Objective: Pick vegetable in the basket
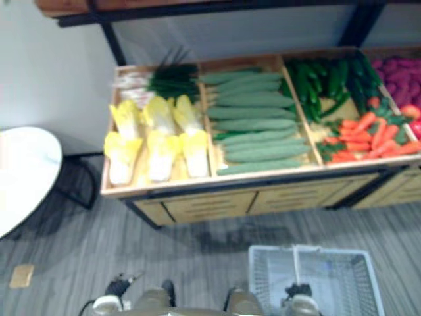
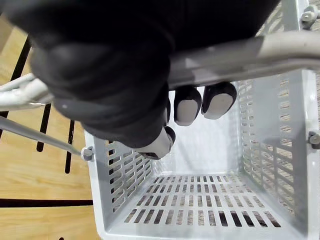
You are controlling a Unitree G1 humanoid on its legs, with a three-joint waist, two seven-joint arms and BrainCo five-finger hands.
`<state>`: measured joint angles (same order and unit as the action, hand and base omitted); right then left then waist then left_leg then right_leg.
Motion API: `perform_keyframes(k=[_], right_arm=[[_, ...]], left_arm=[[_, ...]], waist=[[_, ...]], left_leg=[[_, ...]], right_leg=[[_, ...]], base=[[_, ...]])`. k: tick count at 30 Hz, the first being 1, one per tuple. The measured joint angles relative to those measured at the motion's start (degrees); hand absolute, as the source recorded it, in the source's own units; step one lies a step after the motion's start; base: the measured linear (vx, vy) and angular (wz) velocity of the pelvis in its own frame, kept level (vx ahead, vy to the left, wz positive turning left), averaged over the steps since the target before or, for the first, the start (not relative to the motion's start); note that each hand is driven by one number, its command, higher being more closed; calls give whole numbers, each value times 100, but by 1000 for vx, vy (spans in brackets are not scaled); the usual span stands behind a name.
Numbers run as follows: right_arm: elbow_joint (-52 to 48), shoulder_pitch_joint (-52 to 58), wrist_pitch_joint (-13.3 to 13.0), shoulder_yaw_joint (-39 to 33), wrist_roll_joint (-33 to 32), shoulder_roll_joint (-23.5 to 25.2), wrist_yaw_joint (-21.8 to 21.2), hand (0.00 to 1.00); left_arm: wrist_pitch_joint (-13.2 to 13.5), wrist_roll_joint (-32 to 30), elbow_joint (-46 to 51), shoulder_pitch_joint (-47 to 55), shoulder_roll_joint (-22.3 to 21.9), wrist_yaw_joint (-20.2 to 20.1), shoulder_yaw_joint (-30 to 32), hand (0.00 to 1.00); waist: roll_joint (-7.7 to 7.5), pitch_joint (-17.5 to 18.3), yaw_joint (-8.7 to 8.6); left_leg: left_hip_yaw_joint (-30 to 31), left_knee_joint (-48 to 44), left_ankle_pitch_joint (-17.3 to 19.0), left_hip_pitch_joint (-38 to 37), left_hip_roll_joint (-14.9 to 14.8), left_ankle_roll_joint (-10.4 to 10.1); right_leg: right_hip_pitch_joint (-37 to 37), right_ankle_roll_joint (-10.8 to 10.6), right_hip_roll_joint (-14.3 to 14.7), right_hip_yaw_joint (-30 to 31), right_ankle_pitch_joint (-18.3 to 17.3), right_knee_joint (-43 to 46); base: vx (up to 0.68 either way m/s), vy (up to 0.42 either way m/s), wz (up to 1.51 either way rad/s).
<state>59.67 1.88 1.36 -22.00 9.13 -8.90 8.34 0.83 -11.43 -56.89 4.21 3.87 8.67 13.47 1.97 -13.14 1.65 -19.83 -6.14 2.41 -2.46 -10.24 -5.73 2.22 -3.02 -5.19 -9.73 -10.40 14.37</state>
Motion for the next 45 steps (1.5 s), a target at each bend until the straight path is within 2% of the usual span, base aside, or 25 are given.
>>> perform_keyframes(k=[4, 7, 10, 11, 12, 14, 18, 23, 26, 30, 33, 38, 40, 45], right_arm=[[-1, 114, -8, -25, -42, 125, 2, 100], [-69, 244, -8, -111, -68, 266, 8, 100], [-166, 381, -14, -45, -86, 329, 34, 100], [-288, 492, -38, 12, -113, 332, 46, 100], [-321, 534, -47, 11, -114, 329, 50, 100], [-383, 681, -98, 8, -113, 299, 109, 100], [-485, 788, -102, -4, -112, 293, 111, 100], [-486, 806, -102, -22, -110, 294, 117, 100], [-488, 648, -112, -17, -73, 261, 129, 100], [-485, 383, -165, 5, -12, 80, 158, 100], [-481, 162, -168, 3, -13, 50, 257, 100], [-486, -62, -181, 5, -16, 39, 320, 100], [-485, -154, -174, 5, -20, 38, 336, 100], [-489, -360, -177, 2, -61, -39, 392, 100]], left_arm=[[-16, 87, 144, -71, 67, 32, 1, 0], [-29, 409, 775, -95, 195, 194, 8, 0], [-12, 402, 1671, -411, 679, 379, -10, 0], [19, 402, 1955, -669, 983, 544, 16, 0], [55, 402, 2068, -811, 1133, 631, 47, 0], [218, 404, 2335, -1379, 1729, 994, 117, 0], [293, 397, 2543, -2177, 2338, 1253, 128, 0], [395, 357, 2914, -2841, 2425, 1348, -475, 0], [393, 331, 2898, -3084, 2426, 1351, -827, 0], [382, -132, 2905, -3363, 2320, 1337, -1407, 0], [348, -350, 2902, -3523, 2121, 1284, -1704, 0], [262, -587, 2749, -3789, 1935, 1178, -2014, 0], [214, -735, 2557, -4050, 1911, 1124, -2037, 0], [143, -749, 2255, -4431, 1909, 1118, -2058, 0]], waist=[[-78, 35, -68], [-110, 48, -90], [-115, 50, -161], [-115, 50, -170], [-115, 50, -174], [-113, 57, -198], [-110, 58, -319], [-91, 50, -340], [-49, -3, -427], [62, -155, -474], [53, -349, -569], [37, -613, -619], [35, -796, -626], [34, -990, -628]], left_leg=[[172, 554, -259, -139, 296, 165], [213, 1128, -544, -361, 472, 227], [292, 1178, -579, -365, 522, 239], [291, 1192, -582, -352, 522, 243], [289, 1193, -583, -346, 519, 242], [288, 1195, -583, -293, 507, 235], [285, 1190, -594, -230, 524, 233], [297, 1164, -598, -188, 565, 229], [271, 1164, -608, -150, 557, 215], [151, 1165, -653, 6, 550, 204], [140, 1165, -732, 134, 538, 200], [4, 1191, -795, 288, 528, 226], [-8, 1194, -838, 361, 520, 235], [-30, 1195, -918, 619, 512, 240]], right_leg=[[16, -106, -181, -122, 55, -155], [27, -172, -264, -203, 60, -164], [27, -187, -300, -234, 61, -142], [10, -191, -298, -230, 63, -140], [4, -191, -298, -228, 63, -141], [-27, -167, -286, -227, 48, -171], [-106, -194, -286, -215, 66, -167], [-137, -195, -262, -224, 68, -150], [-202, -190, -243, -172, 68, -130], [-519, -176, -237, 4, 61, 56], [-718, -167, -229, 63, 66, 199], [-1073, -152, -217, 244, 61, 448], [-1186, -122, -211, 267, 83, 507], [-1501, -96, -206, 299, 122, 603]], base=[[-41, 116, 25], [-16, 67, 20], [-28, 25, 8], [0, 0, 0], [0, 0, 0], [0, 0, 0], [38, 0, -1], [81, -7, 1], [28, -7, -5], [-28, 6, -15], [-58, -13, -5], [-61, -13, -14], [-55, -10, -4], [-7, -1, -1]])
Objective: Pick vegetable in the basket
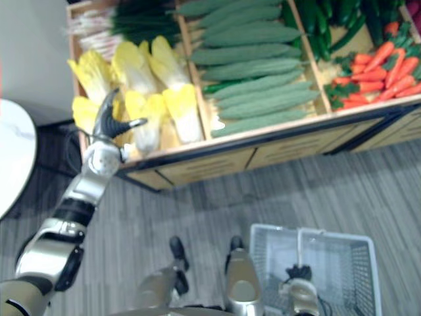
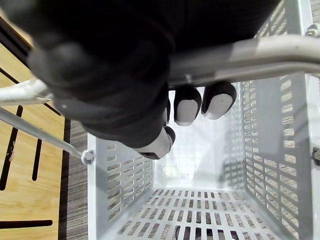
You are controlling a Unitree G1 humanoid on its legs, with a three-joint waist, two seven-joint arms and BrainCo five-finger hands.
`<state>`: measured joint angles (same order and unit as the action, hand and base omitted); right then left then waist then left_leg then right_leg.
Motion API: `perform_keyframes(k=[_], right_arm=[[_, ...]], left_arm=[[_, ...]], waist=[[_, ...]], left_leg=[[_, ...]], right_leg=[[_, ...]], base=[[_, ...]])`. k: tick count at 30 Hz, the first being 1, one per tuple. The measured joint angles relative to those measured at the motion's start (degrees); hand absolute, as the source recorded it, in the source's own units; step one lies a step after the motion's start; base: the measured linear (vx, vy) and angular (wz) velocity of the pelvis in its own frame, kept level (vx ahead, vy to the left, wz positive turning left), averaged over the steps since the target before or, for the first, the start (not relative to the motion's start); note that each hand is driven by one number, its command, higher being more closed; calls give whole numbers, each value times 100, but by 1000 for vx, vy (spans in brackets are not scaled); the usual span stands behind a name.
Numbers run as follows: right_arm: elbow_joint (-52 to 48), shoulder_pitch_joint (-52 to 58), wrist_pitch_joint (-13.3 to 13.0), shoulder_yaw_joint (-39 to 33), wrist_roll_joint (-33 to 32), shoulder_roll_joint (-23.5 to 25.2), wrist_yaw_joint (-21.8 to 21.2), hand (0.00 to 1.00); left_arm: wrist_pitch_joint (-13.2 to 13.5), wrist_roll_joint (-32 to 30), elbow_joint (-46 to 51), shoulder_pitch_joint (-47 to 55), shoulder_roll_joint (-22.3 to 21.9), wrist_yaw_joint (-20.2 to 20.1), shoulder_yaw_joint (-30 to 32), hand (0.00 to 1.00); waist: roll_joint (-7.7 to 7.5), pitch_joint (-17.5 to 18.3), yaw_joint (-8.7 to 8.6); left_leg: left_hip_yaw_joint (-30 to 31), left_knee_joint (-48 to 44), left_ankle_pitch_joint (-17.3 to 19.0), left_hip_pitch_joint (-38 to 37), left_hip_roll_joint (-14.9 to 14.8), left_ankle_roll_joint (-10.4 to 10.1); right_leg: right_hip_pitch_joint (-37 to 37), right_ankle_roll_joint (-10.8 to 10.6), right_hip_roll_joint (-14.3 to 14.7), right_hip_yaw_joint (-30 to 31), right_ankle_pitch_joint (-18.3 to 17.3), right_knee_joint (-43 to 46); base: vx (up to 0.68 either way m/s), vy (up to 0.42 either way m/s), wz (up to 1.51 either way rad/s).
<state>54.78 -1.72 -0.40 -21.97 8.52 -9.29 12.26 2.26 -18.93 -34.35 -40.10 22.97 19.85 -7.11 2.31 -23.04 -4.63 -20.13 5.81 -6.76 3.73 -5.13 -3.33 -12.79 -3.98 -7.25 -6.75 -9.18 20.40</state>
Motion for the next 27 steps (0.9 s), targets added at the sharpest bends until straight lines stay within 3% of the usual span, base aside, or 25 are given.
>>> perform_keyframes(k=[12, 13, 18, 20, 23, 27], right_arm=[[-36, -555, -113, 7, -215, -89, 229, 100], [-37, -613, -117, 11, -256, -87, 256, 100], [-100, -796, -147, 191, -415, -86, 383, 100], [-273, -844, -153, 321, -415, -30, 383, 100], [-361, -848, -151, 362, -458, 28, 386, 100], [-447, -845, -136, 451, -484, 82, 381, 100]], left_arm=[[-200, -2, -989, -940, 6, 181, 18, 0], [-198, -3, -1083, -1072, 23, 235, 22, 100], [-130, -38, -1292, -1436, 216, 421, 268, 100], [-160, -81, -1313, -1559, 314, 422, 529, 100], [-169, -266, -1305, -1649, 289, 417, 539, 100], [-219, -264, -1304, -1706, 170, 397, 537, 100]], waist=[[28, -386, 4], [29, -389, 7], [67, -431, 69], [83, -438, 94], [78, -442, 110], [1, -487, 179]], left_leg=[[-377, -13, -86, 699, -1, 34], [-437, -10, -101, 831, -6, 32], [-724, 7, -96, 1191, -93, -34], [-1127, 7, -82, 1303, -211, -36], [-1569, 5, -118, 1297, -308, -15], [-1702, 3, -115, 1132, -299, 1]], right_leg=[[-940, 20, 54, 354, 185, 99], [-1109, 18, 52, 394, 212, 117], [-1590, 19, 100, 597, 342, 121], [-1700, -8, 183, 716, 519, -96], [-1683, -30, 195, 722, 630, -236], [-1486, -72, 182, 777, 728, -390]], base=[[17, -12, -13], [18, -25, -11], [15, -46, -21], [-12, -22, -33], [16, -31, -6], [51, -17, -9]])
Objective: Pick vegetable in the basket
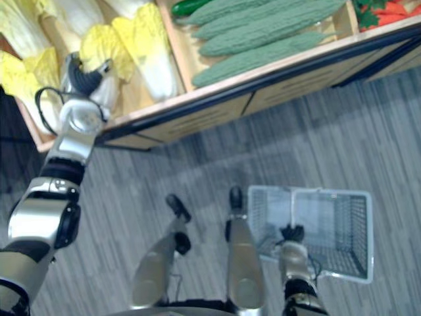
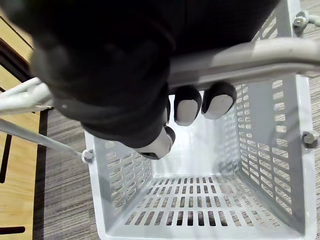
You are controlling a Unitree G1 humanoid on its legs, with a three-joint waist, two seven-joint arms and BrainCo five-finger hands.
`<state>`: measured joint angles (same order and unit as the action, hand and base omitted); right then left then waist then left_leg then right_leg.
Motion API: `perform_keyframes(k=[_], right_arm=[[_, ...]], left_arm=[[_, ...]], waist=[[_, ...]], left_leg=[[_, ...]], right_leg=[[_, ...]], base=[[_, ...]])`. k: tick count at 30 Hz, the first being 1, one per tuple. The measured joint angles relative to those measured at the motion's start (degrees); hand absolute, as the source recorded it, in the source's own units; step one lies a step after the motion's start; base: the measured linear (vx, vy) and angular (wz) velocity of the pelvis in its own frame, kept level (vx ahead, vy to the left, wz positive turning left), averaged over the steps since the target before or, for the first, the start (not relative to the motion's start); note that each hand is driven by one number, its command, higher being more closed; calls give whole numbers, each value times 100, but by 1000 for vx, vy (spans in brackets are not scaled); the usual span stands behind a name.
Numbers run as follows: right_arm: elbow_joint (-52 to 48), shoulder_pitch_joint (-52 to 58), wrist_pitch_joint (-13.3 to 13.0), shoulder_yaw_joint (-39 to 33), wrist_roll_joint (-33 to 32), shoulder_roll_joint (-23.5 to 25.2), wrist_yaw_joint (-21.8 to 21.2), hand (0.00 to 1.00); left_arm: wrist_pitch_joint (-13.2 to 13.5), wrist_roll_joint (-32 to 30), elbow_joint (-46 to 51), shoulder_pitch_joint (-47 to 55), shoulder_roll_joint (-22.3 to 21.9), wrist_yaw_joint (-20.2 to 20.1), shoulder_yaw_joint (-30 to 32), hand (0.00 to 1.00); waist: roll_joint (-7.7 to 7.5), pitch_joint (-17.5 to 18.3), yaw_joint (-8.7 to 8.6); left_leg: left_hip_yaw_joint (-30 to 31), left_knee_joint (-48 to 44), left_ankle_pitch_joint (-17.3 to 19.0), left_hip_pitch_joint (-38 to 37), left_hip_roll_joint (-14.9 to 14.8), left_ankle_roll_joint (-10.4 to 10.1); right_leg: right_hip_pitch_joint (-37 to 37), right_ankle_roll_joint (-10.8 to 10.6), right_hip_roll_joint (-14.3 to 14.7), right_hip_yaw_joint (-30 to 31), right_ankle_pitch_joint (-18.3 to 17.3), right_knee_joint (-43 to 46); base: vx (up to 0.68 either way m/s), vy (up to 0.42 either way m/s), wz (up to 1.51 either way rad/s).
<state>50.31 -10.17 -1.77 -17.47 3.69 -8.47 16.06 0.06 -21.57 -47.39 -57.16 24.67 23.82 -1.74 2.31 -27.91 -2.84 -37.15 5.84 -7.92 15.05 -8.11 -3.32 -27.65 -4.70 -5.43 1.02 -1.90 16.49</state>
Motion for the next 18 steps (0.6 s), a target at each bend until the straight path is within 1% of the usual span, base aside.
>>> perform_keyframes(k=[3, 7, 10, 11, 12, 13, 15, 17, 18], right_arm=[[-28, 44, 7, -1, -22, 59, -3, 100], [-151, 95, 6, 3, -9, 40, -24, 100], [-232, 287, -12, -2, -13, 43, -29, 100], [-246, 370, -17, -7, -17, 57, -34, 100], [-248, 408, -17, -9, -17, 59, -38, 100], [-280, 487, -18, -40, -17, 58, -43, 100], [-389, 721, -17, -87, -17, 58, -46, 100], [-542, 1005, -20, -218, -17, 148, -68, 100], [-641, 1233, -25, -295, -28, 223, -78, 100]], left_arm=[[-64, 1, -83, 50, -171, -191, -86, 100], [-62, 3, -35, 235, -228, -380, -351, 100], [-69, 5, 672, 680, -215, -407, -517, 100], [-56, 3, 1088, 854, -213, -396, -537, 100], [-51, 3, 1260, 923, -207, -392, -537, 100], [-27, -1, 1569, 1073, -188, -365, -535, 100], [-20, -100, 2017, 1532, -165, -301, -533, 100], [-21, -218, 2387, 1936, -170, -219, -609, 100], [-13, -223, 2707, 2208, -172, -193, -754, 100]], waist=[[-88, -41, -2], [-111, -46, -30], [-125, -21, -42], [-164, 5, -47], [-186, 19, -55], [-212, 35, -95], [-215, 255, -166], [-227, 440, -183], [-244, 574, -173]], left_leg=[[4, -1, 24, -346, 4, 21], [36, -32, 47, -707, 36, 38], [207, -34, 50, -1058, 57, 35], [262, -33, 72, -1142, 85, 34], [326, -33, 84, -1171, 94, 42], [361, -32, 87, -1233, 98, 41], [469, -23, 99, -1264, 133, 30], [484, -22, 122, -1384, 135, 28], [492, -21, 171, -1459, 134, -14]], right_leg=[[405, -3, -18, -45, -3, -85], [819, -7, -41, -69, -6, -171], [1240, -17, -53, -142, -14, -238], [1360, -27, -64, -198, -62, -251], [1410, -40, -70, -222, -99, -254], [1506, -44, -72, -270, -119, -260], [1583, -62, -80, -317, -153, -271], [1734, -63, -82, -336, -153, -335], [1828, -67, -82, -343, -156, -366]], base=[[93, -29, 0], [121, -42, 3], [79, -44, 9], [58, -40, 20], [32, -33, 24], [18, -40, 20], [23, -41, 18], [58, -19, 7], [62, -13, 0]])
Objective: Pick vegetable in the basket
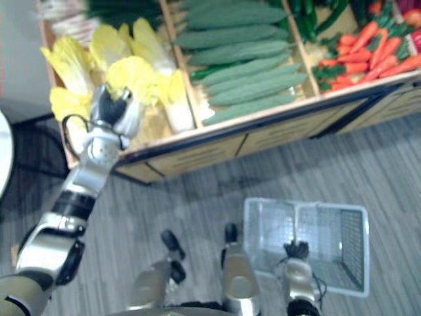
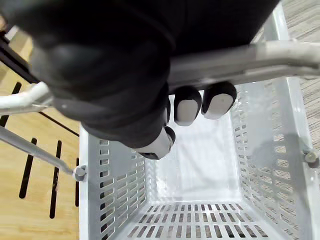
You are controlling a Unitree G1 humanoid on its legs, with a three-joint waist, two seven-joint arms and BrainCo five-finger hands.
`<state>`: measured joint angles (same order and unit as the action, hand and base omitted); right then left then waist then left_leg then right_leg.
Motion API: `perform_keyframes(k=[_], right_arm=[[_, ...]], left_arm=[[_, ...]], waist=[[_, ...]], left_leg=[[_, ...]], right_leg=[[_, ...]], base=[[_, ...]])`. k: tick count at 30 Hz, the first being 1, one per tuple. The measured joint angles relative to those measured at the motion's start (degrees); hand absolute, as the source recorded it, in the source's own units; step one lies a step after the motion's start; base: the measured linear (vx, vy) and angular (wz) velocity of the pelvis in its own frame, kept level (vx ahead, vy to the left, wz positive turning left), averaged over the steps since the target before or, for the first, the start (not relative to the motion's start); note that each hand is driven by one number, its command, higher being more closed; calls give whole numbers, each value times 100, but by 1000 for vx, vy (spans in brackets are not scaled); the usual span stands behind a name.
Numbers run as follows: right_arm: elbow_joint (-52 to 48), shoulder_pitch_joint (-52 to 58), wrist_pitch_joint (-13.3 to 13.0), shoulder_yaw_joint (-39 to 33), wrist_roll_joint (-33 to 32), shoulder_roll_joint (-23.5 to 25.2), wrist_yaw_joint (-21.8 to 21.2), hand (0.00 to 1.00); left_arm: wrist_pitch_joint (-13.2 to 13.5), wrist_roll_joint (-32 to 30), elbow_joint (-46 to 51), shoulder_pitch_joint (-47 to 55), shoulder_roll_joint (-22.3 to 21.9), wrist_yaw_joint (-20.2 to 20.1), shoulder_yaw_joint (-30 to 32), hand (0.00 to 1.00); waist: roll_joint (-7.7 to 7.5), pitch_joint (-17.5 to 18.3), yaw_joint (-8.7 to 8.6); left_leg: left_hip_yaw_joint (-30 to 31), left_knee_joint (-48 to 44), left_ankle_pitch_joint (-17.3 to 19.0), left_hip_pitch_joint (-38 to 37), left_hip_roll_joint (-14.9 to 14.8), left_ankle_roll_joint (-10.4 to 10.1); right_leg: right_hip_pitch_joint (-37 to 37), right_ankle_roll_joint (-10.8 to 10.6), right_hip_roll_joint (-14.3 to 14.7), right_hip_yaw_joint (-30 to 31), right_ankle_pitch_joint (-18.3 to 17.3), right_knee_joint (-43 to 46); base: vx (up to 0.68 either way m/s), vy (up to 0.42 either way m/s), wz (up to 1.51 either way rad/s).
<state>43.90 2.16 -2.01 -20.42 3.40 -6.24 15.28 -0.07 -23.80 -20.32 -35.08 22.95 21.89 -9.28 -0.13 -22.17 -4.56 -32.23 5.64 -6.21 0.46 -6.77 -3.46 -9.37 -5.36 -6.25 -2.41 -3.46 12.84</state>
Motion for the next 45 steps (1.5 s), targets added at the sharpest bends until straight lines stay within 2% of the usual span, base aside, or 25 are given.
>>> perform_keyframes(k=[6, 7, 9, 10, 11, 12, 14, 15, 16, 18, 19, 21, 22, 23, 24, 26, 27, 29, 33, 34, 37, 40, 42, 43, 45], right_arm=[[-291, 466, -3, -155, -117, 326, -60, 100], [-303, 466, -4, -156, -117, 321, -61, 100], [-343, 449, -1, -150, -136, 263, -82, 100], [-408, 429, 0, -140, -185, 270, -76, 100], [-510, 407, 2, -36, -256, 288, -82, 100], [-531, 362, 2, 79, -400, 281, -95, 100], [-1073, 197, 3, 695, -816, 266, -195, 100], [-1219, 211, 4, 810, -893, 246, -207, 100], [-1416, 234, 3, 977, -1003, 242, -237, 100], [-1942, 477, 19, 1194, -1016, 247, -432, 100], [-2107, 562, 45, 1360, -1027, 250, -537, 100], [-2428, 744, 55, 1879, -1084, 225, -701, 100], [-2626, 721, 55, 2318, -1123, 139, -786, 100], [-2667, 605, 47, 2774, -1125, 21, -876, 100], [-2660, 506, 51, 3137, -1127, -62, -954, 100], [-2810, 480, 47, 3675, -1127, -114, -1129, 100], [-2947, 452, 49, 3902, -1212, -107, -1254, 100], [-3003, 376, 52, 3959, -1362, -70, -1298, 100], [-3371, 149, 60, 4419, -1827, -73, -1324, 100], [-3430, 134, 62, 4495, -1883, -73, -1327, 100], [-3807, 139, 60, 4682, -1999, -71, -1490, 100], [-4145, 304, 56, 4556, -2367, -75, -1594, 100], [-4322, 679, 58, 4502, -2508, -134, -1696, 100], [-4362, 892, 75, 4534, -2697, -193, -1789, 100], [-4368, 1055, 119, 4657, -2946, -175, -1934, 100]], left_arm=[[401, 3, 959, 1400, -245, -215, -603, 100], [438, 15, 1025, 1586, -312, -306, -657, 100], [502, 61, 1238, 2292, -601, -685, -1055, 100], [514, 86, 1324, 2460, -680, -820, -1142, 100], [568, 114, 1413, 2762, -719, -1013, -1282, 100], [618, 134, 1445, 2908, -732, -1128, -1285, 100], [764, 350, 1414, 3284, -942, -1409, -1300, 100], [836, 350, 1365, 3311, -1048, -1451, -1303, 100], [1011, 351, 1041, 3272, -1262, -1560, -1385, 100], [1006, 342, 330, 2947, -1626, -1709, -1652, 100], [1003, 325, 77, 2915, -1694, -1779, -1762, 100], [964, 271, -373, 3007, -1823, -1825, -1822, 100], [935, 268, -505, 3102, -1832, -1810, -1816, 100], [920, 255, -560, 3154, -1833, -1794, -1802, 100], [910, 239, -559, 3238, -1834, -1734, -1725, 100], [874, 224, -603, 3359, -1847, -1535, -1705, 100], [846, 222, -688, 3334, -1834, -1411, -1652, 100], [715, 222, -872, 3141, -2001, -1267, -1500, 100], [602, 19, -964, 3144, -2046, -936, -1279, 100], [593, 4, -972, 3156, -2044, -915, -1271, 0], [489, -13, -1088, 3170, -2058, -884, -1130, 0], [424, -235, -1689, 3140, -2163, -857, -1000, 0], [315, -384, -1990, 3079, -2221, -836, -682, 0], [170, -514, -2317, 2990, -2145, -839, -435, 0], [24, -669, -2472, 2948, -2017, -825, -409, 0]], waist=[[-117, 429, -35], [-113, 437, -59], [-47, 513, -166], [-88, 532, -146], [-218, 606, -136], [-242, 620, -124], [-137, 716, -70], [-64, 788, -77], [24, 919, -149], [193, 1017, -278], [220, 1031, -327], [215, 1038, -204], [217, 1038, -91], [215, 1037, 13], [219, 1039, 107], [306, 1071, 323], [260, 1072, 284], [292, 1079, 262], [115, 962, 386], [82, 941, 443], [133, 957, 554], [35, 977, 616], [-196, 1005, 660], [-384, 988, 648], [-505, 956, 596]], left_leg=[[-617, -10, 207, -407, -14, -46], [-752, -11, 244, -464, -25, -59], [-1448, -20, 349, -675, -188, 18], [-1706, -92, 385, -757, -240, 30], [-2232, -436, 607, -909, -331, -24], [-2538, -689, 745, -1020, -428, -91], [-3572, -1219, 1010, -1517, -749, -13], [-3790, -1220, 1195, -1626, -749, -105], [-4143, -1340, 1442, -1760, -758, -612], [-4449, -1990, 1672, -1870, -1053, -697], [-4373, -2600, 1799, -1878, -1404, -510], [-3458, -4220, 1720, -1767, -2232, 631], [-2094, -4750, 2012, -1335, -2122, 557], [-771, -4940, 2350, -798, -1636, 259], [-123, -4849, 2516, -505, -1289, 273], [433, -4405, 2354, -318, -1061, 341], [663, -4588, 2555, -325, -908, 147], [1195, -4314, 2936, 121, -712, -6], [1285, -3870, 2848, 1041, -300, 19], [1208, -3720, 2742, 1141, -301, 28], [807, -2476, 1934, 1530, -323, 95], [629, -2059, 1294, 1598, -274, 312], [543, -1655, 813, 1181, 28, 683], [468, -1572, 878, 875, 291, 793], [616, -1390, 1059, 396, 542, 858]], right_leg=[[111, 57, -28, 90, -71, -252], [120, 253, -145, -237, -85, -282], [209, 1103, -683, -2097, -185, -163], [191, 1287, -869, -2542, -119, -45], [164, 1646, -1194, -3283, 306, 153], [146, 1451, -1184, -3572, 582, 166], [103, 1590, -869, -4404, 847, -57], [54, 1608, -807, -4516, 576, -24], [-123, 1252, -761, -4536, 103, 171], [-403, 1185, -663, -4358, -208, 647], [-458, 1213, -535, -4141, -312, 759], [-433, 1365, 23, -3443, -390, 690], [-433, 1371, 360, -2891, -407, 567], [-425, 1362, 658, -2338, -393, 451], [-317, 1322, 857, -2017, -367, 310], [-280, 1059, 973, -1711, -554, 776], [-318, 1340, 952, -1389, -740, 907], [-296, 1155, 1017, -1257, -605, 554], [480, 993, 1017, -716, -394, -512], [577, 994, 1015, -671, -395, -589], [879, 1001, 1001, -656, -437, -803], [1071, 713, 904, -647, -929, -487], [902, 211, 545, -668, -1347, 607], [247, -24, 112, -648, -1289, 2376], [-360, -45, -351, -693, -956, 4158]], base=[[37, 12, -45], [41, 85, -106], [62, 109, -138], [108, 57, -197], [125, 4, -193], [174, -60, -280], [124, -166, -307], [66, -199, -258], [102, -174, -178], [186, -194, -142], [157, -137, -128], [82, -85, -199], [145, -102, -299], [154, -90, -318], [192, -27, -260], [222, 26, -220], [251, 43, -152], [219, 47, -35], [174, 23, -11], [194, 68, -36], [288, 128, -32], [435, 204, -8], [536, 229, 9], [430, 172, 20], [472, 159, 38]])
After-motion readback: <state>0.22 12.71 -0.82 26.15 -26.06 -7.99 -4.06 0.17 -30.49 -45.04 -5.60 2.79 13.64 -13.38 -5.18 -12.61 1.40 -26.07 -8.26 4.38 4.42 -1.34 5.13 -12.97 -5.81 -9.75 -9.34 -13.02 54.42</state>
